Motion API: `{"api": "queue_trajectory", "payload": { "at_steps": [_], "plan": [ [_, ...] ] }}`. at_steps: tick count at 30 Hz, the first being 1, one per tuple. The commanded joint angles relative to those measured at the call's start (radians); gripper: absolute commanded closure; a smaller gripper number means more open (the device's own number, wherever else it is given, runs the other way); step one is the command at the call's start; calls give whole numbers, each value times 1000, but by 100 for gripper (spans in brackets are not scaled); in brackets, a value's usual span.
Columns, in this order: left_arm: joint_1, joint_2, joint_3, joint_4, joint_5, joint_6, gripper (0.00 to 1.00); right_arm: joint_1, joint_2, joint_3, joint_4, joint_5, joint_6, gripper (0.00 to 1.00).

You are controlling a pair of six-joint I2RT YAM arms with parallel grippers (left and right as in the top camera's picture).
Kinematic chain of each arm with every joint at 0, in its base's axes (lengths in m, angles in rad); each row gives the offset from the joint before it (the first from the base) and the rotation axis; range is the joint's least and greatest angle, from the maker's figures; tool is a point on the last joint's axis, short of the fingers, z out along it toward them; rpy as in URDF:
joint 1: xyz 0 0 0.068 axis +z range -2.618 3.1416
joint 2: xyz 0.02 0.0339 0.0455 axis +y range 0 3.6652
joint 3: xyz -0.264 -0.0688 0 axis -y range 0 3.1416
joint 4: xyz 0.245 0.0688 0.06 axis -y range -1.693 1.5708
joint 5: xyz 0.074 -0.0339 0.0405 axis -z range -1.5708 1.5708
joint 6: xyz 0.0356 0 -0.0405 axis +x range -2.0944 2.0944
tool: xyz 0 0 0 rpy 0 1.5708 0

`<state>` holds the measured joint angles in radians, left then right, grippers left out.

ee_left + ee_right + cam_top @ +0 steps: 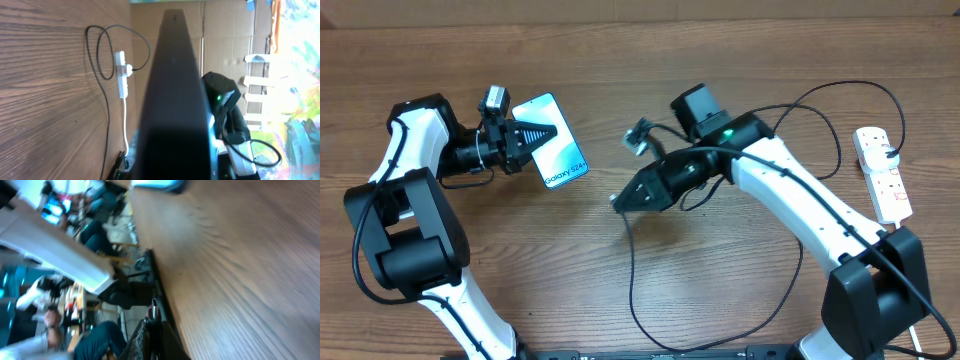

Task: Plug charger to phone and switch on socket
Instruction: 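Carry the plug toward the phone's bottom port held by left gripper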

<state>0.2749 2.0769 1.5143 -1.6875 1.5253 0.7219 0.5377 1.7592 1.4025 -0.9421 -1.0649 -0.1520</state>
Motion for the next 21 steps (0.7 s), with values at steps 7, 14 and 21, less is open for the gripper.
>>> {"api": "queue_trajectory", "payload": {
  "at_steps": [7, 14, 21],
  "plan": [
    [-60, -47, 16, -4, 56, -49, 96, 84, -1, 5, 270, -104, 277, 96],
    [-79, -47, 16, -4, 57, -101, 95, 84, 0, 5, 350, -103, 366, 96],
    [-79, -47, 16, -4, 57, -214, 96, 84, 5, 4, 312, -71, 444, 96]
  ]
}}
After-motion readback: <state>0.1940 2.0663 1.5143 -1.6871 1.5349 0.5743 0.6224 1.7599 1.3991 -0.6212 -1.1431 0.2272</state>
